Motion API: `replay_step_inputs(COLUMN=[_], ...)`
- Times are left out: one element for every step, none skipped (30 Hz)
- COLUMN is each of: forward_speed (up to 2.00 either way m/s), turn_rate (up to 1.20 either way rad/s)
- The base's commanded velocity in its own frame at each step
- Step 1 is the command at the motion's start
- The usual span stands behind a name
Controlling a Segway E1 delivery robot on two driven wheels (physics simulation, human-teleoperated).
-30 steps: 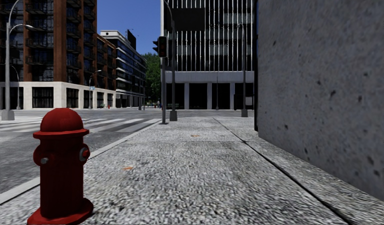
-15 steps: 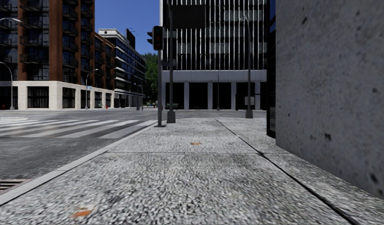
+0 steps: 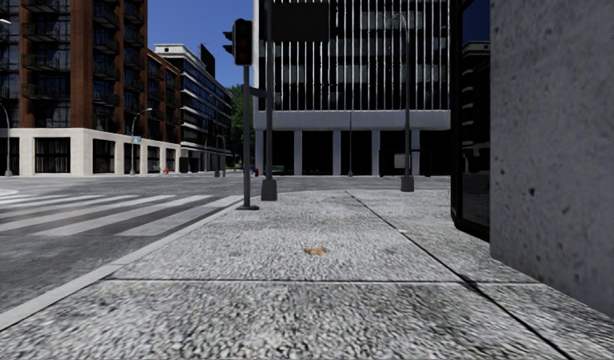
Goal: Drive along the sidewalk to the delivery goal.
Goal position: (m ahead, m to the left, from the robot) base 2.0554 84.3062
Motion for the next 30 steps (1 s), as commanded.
replay_step_inputs(forward_speed=[2.0,2.0,2.0,2.0,2.0,2.0,2.0,2.0,2.0,2.0,2.0,2.0,2.0,2.0,2.0,2.0,2.0,2.0,2.0,2.0,2.0,2.0,2.0,2.0,2.0,2.0,2.0,2.0,2.0,2.0], turn_rate=[0.0,0.0,0.0,0.0,0.0,0.18,0.18,0.32,0.36,0.37,0.37,0.37,0.37,0.37,0.37,0.37,0.37,0.37,0.38,0.38,0.4,0.4,0.41,0.41,0.41,0.41,0.41,0.41,0.41,0.41])
